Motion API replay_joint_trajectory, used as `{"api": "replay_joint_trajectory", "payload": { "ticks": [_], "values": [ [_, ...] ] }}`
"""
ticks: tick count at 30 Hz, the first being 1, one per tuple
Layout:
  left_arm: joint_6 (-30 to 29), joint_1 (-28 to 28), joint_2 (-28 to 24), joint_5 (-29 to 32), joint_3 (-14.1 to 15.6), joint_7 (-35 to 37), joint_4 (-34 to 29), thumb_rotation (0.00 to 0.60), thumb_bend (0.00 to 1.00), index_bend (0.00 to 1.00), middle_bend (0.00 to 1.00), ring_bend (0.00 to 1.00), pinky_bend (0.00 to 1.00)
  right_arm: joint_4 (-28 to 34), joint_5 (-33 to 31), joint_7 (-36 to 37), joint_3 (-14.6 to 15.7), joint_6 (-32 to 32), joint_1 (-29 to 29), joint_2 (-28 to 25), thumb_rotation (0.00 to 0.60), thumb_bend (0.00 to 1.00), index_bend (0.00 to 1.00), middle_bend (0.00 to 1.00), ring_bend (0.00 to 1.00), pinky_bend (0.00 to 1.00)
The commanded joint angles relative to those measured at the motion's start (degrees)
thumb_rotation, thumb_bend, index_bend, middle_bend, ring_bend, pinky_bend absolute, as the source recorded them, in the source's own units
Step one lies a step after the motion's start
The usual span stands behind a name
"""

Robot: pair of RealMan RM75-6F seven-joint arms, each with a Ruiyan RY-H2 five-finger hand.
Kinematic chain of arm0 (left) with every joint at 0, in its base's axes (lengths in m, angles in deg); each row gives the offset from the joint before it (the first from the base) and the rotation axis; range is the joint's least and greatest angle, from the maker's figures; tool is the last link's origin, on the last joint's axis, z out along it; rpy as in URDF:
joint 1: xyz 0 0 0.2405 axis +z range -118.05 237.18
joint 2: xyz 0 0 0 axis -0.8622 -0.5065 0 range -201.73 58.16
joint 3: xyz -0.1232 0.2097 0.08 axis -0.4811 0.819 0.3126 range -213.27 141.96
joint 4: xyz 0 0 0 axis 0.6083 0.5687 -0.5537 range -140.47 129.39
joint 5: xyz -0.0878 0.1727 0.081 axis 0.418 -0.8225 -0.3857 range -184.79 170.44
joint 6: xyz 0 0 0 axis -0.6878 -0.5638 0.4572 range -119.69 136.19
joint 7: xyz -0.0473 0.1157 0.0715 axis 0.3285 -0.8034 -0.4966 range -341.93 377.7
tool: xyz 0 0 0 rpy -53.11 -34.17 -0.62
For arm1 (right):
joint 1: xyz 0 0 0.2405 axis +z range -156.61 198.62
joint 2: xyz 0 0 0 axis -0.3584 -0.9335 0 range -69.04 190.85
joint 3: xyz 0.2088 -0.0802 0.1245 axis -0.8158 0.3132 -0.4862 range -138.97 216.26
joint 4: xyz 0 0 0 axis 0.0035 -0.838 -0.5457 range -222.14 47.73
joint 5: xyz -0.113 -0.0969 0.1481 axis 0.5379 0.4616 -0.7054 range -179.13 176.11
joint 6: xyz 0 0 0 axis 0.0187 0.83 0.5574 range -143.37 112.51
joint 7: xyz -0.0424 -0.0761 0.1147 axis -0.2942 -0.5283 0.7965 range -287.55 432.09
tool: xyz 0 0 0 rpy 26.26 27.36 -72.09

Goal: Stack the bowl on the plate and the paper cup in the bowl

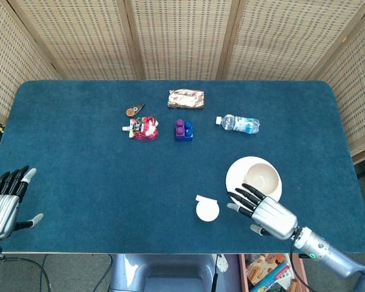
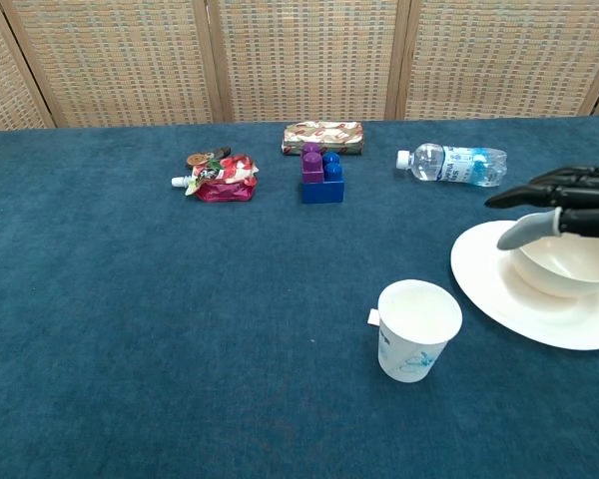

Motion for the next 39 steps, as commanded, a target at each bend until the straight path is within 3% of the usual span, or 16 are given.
{"api": "replay_joint_trajectory", "payload": {
  "ticks": [1,6,10,28,34,39],
  "values": [
    [-0.03,0.05,-0.06,0.16,-0.05,0.12,0.08,0.600,0.00,0.00,0.00,0.00,0.00,6.46,-0.02,-5.04,-0.92,-6.77,3.15,-0.37,0.600,0.22,0.18,0.00,0.00,0.00],
    [0.32,-0.07,-0.26,0.95,-0.34,0.39,0.17,0.600,0.00,0.00,0.00,0.00,0.00,10.86,-3.38,-9.64,-3.26,-13.74,5.16,2.20,0.600,0.22,0.23,0.00,0.00,0.00],
    [0.33,-0.06,-0.30,1.02,-0.34,0.39,0.19,0.600,0.00,0.00,0.00,0.00,0.00,10.89,-6.58,-11.99,-4.39,-17.56,5.56,4.45,0.600,0.22,0.24,0.00,0.00,0.00],
    [0.74,-0.27,0.14,1.54,-0.41,-0.53,0.20,0.600,0.00,0.00,0.00,0.00,0.00,7.66,-9.07,-11.58,-5.61,-18.31,5.92,8.41,0.600,0.24,0.32,0.00,0.00,0.00],
    [0.82,-0.34,0.08,1.66,-0.49,-0.47,0.18,0.600,0.00,0.00,0.00,0.00,0.00,6.22,-9.70,-11.63,-5.46,-19.16,6.08,9.99,0.600,0.34,0.41,0.00,0.00,0.00],
    [0.93,-0.35,0.06,1.77,-0.47,-0.28,0.36,0.600,0.00,0.00,0.00,0.00,0.00,5.07,-10.43,-10.48,-5.45,-19.39,6.11,11.08,0.600,0.48,0.52,0.00,0.00,0.00]
  ]
}}
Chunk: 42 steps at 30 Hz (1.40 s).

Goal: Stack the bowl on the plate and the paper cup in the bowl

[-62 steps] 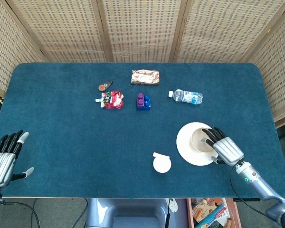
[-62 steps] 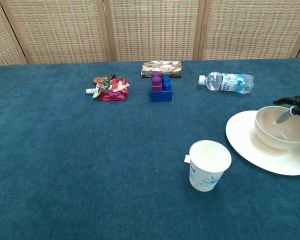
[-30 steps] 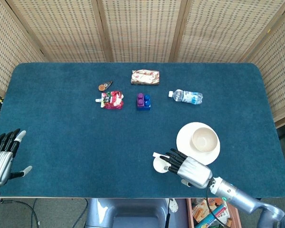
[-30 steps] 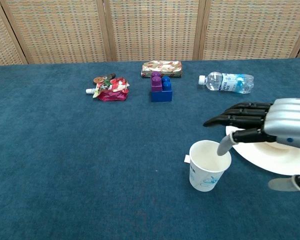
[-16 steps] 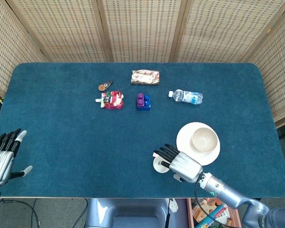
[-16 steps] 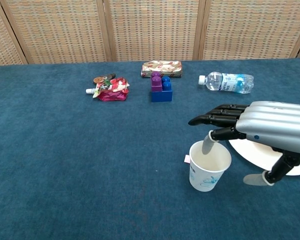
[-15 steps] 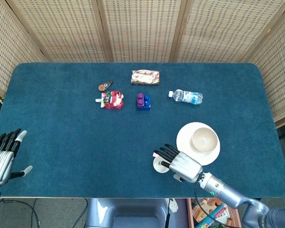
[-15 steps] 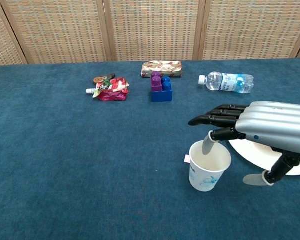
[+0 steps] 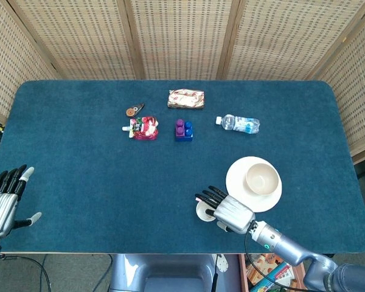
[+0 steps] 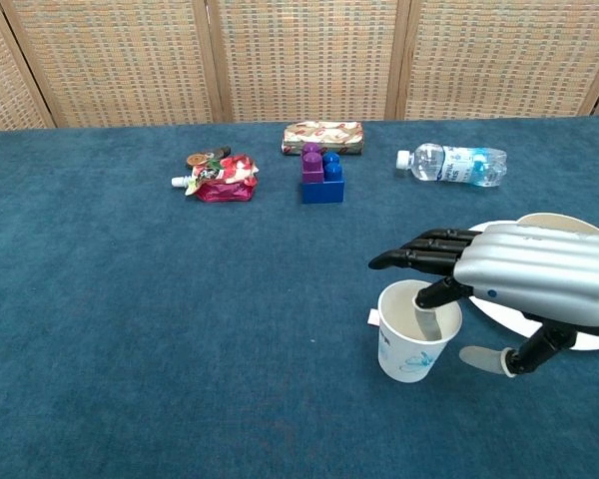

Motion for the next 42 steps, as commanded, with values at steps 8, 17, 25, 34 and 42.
{"api": "replay_joint_trajectory", "payload": {
  "ticks": [8,17,25,34,42],
  "values": [
    [0.33,-0.14,0.09,0.32,-0.03,-0.15,0.12,0.600,0.00,0.00,0.00,0.00,0.00,-1.95,0.24,4.56,0.35,2.34,-0.27,1.63,0.600,0.67,0.62,0.00,0.00,0.00],
    [0.14,-0.06,0.21,0.38,-0.05,-0.29,0.21,0.600,0.00,0.00,0.00,0.00,0.00,0.39,1.12,7.03,-0.33,6.07,-0.36,-0.84,0.600,0.67,0.64,0.00,0.00,0.00],
    [-0.93,0.27,0.03,-0.71,0.10,-0.13,0.19,0.600,0.00,0.00,0.00,0.00,0.00,5.61,-1.30,9.09,-4.20,12.12,-1.54,-9.18,0.600,0.67,0.64,0.00,0.00,0.00],
    [-1.52,0.42,-0.14,-1.78,0.33,-0.11,-0.09,0.600,0.00,0.00,0.00,0.00,0.00,2.10,-7.86,13.57,-7.27,14.41,-3.85,-14.49,0.600,0.67,0.64,0.00,0.00,0.00],
    [-1.31,0.37,0.06,-1.59,0.34,-0.75,-0.26,0.600,0.00,0.00,0.00,0.00,0.00,-9.73,-12.94,20.12,-7.18,9.88,-4.54,-9.78,0.600,0.67,0.64,0.00,0.00,0.00]
  ]
}}
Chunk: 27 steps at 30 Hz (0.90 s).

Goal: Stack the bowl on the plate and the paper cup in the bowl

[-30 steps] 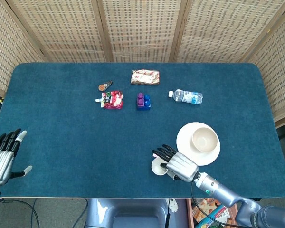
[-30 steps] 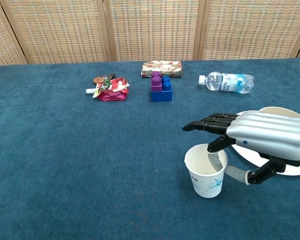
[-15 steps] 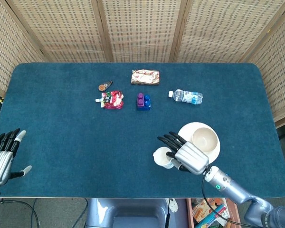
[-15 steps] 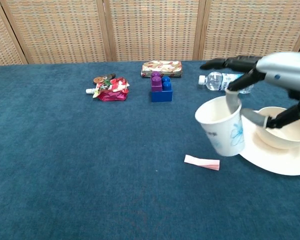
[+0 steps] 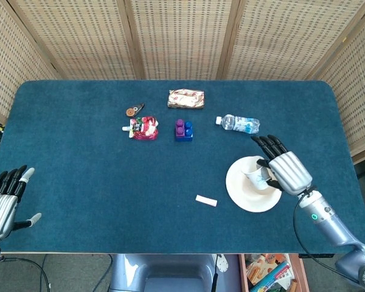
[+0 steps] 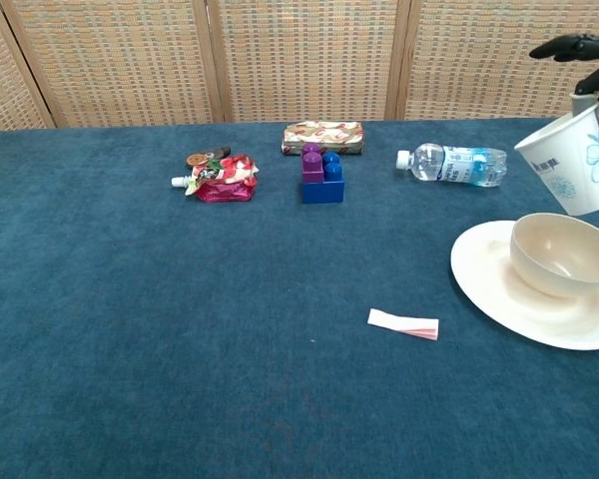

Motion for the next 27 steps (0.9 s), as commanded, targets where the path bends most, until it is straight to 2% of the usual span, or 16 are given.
{"api": "replay_joint_trajectory", "payload": {
  "ticks": [1,7,17,27],
  "values": [
    [0.27,-0.12,0.10,0.19,-0.04,-0.37,-0.13,0.600,0.00,0.00,0.00,0.00,0.00,-6.45,-1.34,3.60,0.17,-2.20,-0.31,3.73,0.600,0.67,0.64,0.00,0.00,0.00],
    [0.43,-0.10,0.22,0.60,-0.09,-0.45,-0.10,0.600,0.00,0.00,0.00,0.00,0.00,-12.85,-2.12,5.25,0.06,-4.47,0.26,8.73,0.600,0.67,0.64,0.00,0.00,0.00],
    [0.67,-0.12,0.08,0.71,-0.04,-0.04,0.01,0.600,0.00,0.00,0.00,0.00,0.00,-18.96,-3.21,6.49,-0.74,-4.75,0.07,13.75,0.600,0.67,0.64,0.00,0.00,0.00],
    [0.84,-0.18,0.16,0.90,-0.09,-0.26,0.00,0.600,0.00,0.00,0.00,0.00,0.00,-23.73,-3.69,6.73,-0.61,-4.74,-0.77,16.30,0.600,0.67,0.64,0.00,0.00,0.00]
  ]
}}
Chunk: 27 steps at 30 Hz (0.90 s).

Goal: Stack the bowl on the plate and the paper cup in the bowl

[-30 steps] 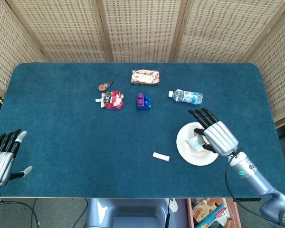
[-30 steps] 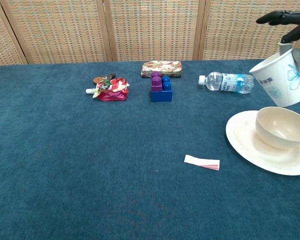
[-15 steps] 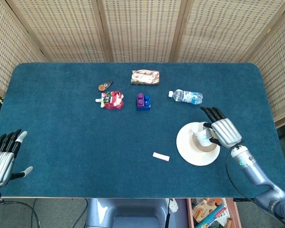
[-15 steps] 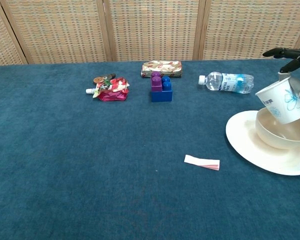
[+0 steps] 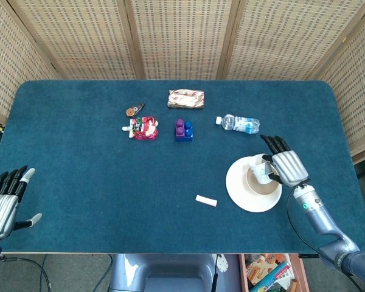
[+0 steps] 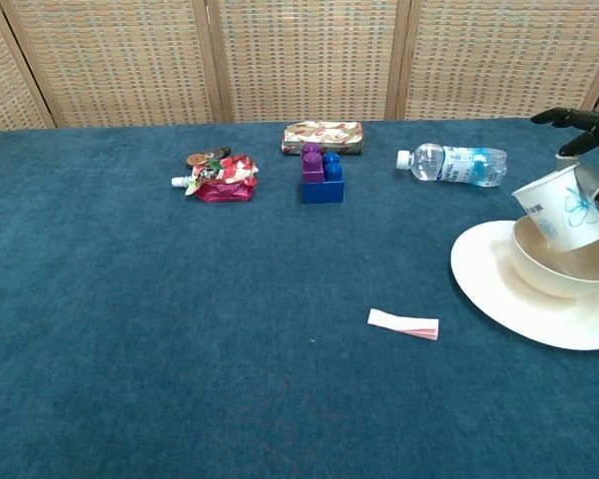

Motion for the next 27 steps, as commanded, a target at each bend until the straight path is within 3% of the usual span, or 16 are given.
{"api": "replay_joint_trajectory", "payload": {
  "ticks": [1,14,20,27],
  "values": [
    [0.03,0.01,0.05,-0.02,0.05,-0.09,0.00,0.600,0.00,0.00,0.00,0.00,0.00,-0.60,0.41,0.35,0.36,0.48,-0.40,0.38,0.600,0.67,0.64,0.00,0.00,0.00],
    [0.10,0.00,0.19,0.08,0.07,-0.38,-0.03,0.600,0.00,0.00,0.00,0.00,0.00,-2.32,2.19,1.70,1.83,1.54,-1.23,1.47,0.600,0.67,0.64,0.00,0.00,0.00],
    [0.10,0.04,0.09,0.28,0.00,-0.10,-0.04,0.600,0.00,0.00,0.00,0.00,0.00,-1.97,3.17,1.66,2.70,2.01,-1.61,0.57,0.600,0.67,0.53,0.00,0.00,0.00],
    [0.08,0.09,0.08,0.19,0.09,-0.16,-0.05,0.600,0.00,0.00,0.00,0.00,0.00,-0.06,4.69,-1.24,4.16,4.03,-3.15,-2.15,0.600,0.67,0.49,0.00,0.00,0.00]
  ]
}}
